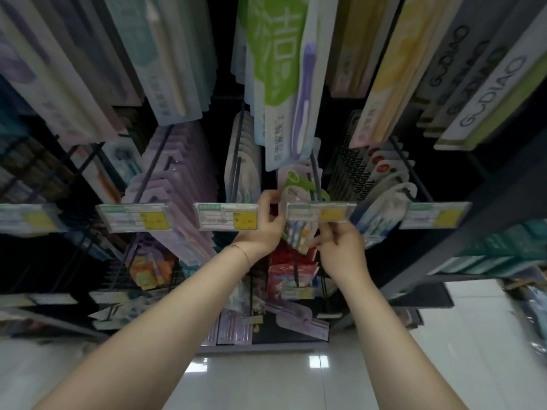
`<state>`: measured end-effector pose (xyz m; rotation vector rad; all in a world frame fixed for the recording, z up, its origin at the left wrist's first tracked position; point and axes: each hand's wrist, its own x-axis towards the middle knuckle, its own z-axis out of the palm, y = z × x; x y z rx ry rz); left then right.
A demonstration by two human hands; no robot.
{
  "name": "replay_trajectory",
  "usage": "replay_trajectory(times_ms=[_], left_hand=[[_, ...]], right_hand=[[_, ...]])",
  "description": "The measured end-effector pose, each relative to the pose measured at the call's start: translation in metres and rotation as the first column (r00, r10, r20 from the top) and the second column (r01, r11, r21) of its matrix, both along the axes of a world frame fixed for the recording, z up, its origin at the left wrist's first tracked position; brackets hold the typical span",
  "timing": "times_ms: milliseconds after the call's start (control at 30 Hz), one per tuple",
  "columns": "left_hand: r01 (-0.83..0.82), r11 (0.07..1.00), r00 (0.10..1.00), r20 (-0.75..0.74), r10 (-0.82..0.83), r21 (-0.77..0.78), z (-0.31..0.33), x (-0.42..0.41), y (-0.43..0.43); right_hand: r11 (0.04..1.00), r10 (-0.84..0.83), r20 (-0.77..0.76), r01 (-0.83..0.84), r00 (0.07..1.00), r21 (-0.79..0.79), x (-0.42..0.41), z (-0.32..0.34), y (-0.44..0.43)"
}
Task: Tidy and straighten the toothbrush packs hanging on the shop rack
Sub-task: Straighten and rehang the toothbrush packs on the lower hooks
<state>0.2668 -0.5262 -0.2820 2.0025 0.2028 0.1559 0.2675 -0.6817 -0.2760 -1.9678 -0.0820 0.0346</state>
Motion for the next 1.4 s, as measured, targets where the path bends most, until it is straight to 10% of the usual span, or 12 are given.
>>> replay_trajectory(times_ms=[167, 600, 1400], left_hand=[[-0.044, 0.999, 0.997, 0.069, 0.046, -0.025, -0.007, 0.003, 0.006], [-0.110, 0.986, 0.952, -0.300, 0.068, -0.123, -0.013, -0.022, 0.025], [-0.085, 0.996, 0.981, -0.174, 0.082, -0.010, -0.010, -0.145, 0.136]], right_hand=[[1.000, 0.011, 0.067, -0.011, 0.998, -0.003, 0.007, 0.008, -0.003], [0.997, 0.056, 0.029, -0.054, 0.998, -0.055, 0.009, 0.009, 0.005], [0.730, 0.604, -0.200, -0.636, 0.772, -0.251, -0.043, 0.013, 0.100]])
